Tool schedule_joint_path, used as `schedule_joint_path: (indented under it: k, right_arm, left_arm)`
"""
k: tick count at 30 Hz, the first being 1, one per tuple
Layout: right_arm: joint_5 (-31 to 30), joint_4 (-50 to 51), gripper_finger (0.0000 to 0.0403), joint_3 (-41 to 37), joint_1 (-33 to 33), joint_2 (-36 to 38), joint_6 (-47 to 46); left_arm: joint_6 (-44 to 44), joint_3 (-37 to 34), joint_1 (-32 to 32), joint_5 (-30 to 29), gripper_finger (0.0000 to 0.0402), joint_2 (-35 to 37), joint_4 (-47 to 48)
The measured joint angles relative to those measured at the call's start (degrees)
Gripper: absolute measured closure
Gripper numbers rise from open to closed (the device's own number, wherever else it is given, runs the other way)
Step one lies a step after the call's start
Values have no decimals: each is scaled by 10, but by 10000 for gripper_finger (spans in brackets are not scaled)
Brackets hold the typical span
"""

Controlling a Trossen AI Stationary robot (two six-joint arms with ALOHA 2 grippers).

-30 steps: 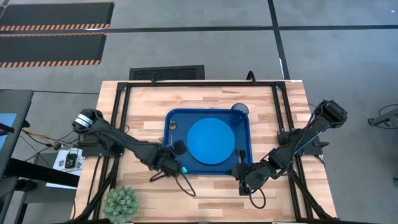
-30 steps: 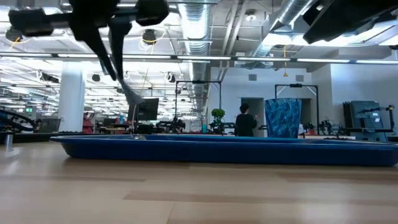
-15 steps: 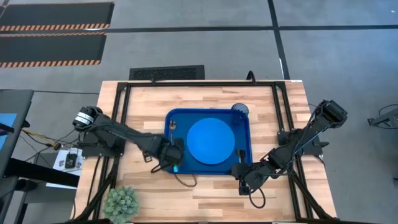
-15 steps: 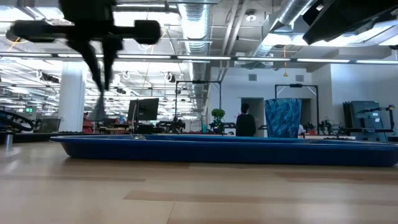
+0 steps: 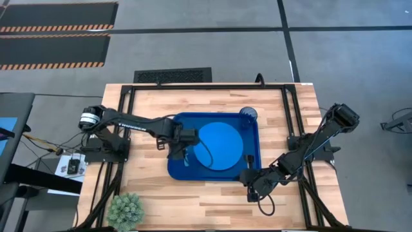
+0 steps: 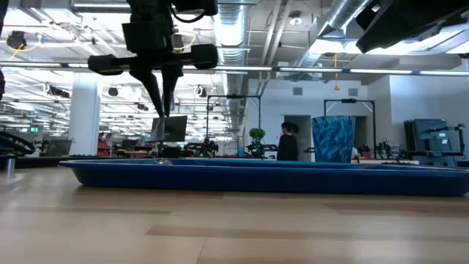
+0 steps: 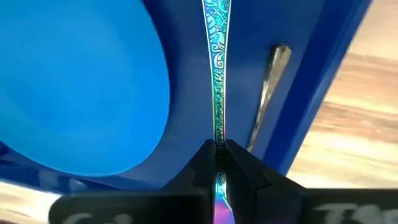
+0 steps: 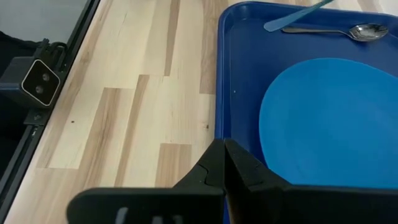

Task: Pick and place plate/cup/fork/spoon on tray
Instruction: Put the blue fork on the dark blue tray to the right of the black spoon

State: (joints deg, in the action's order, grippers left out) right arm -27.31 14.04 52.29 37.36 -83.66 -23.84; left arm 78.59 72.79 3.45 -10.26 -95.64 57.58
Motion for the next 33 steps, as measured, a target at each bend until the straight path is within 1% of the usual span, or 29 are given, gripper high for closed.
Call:
schedule_joint_path:
  k: [4,9,11,17,23,29,33]
  right_arm:
    - [0,0,391,0,0,0,4]
    - [0,0,391,0,0,0,13]
    - [0,-1,391,0,0,0,13]
    - [0,-10,391,0,0,0,19]
    - [0,-10,391,0,0,0,21]
    - [0,-10,391,0,0,0,20]
    - [0,-10,391,0,0,0,20]
  left_arm:
    - [-7,0,-13,26,389,0,-1]
    - [50,0,-29,65,398,-4,-6]
    - [66,-6,-38,66,396,-11,-21]
    - [110,-11,-58,69,399,-47,-14]
    - [157,-11,-69,75,400,-73,-64]
    - [188,-11,-97,86,401,-76,-65]
    - [192,-11,-107,99,397,-76,-59]
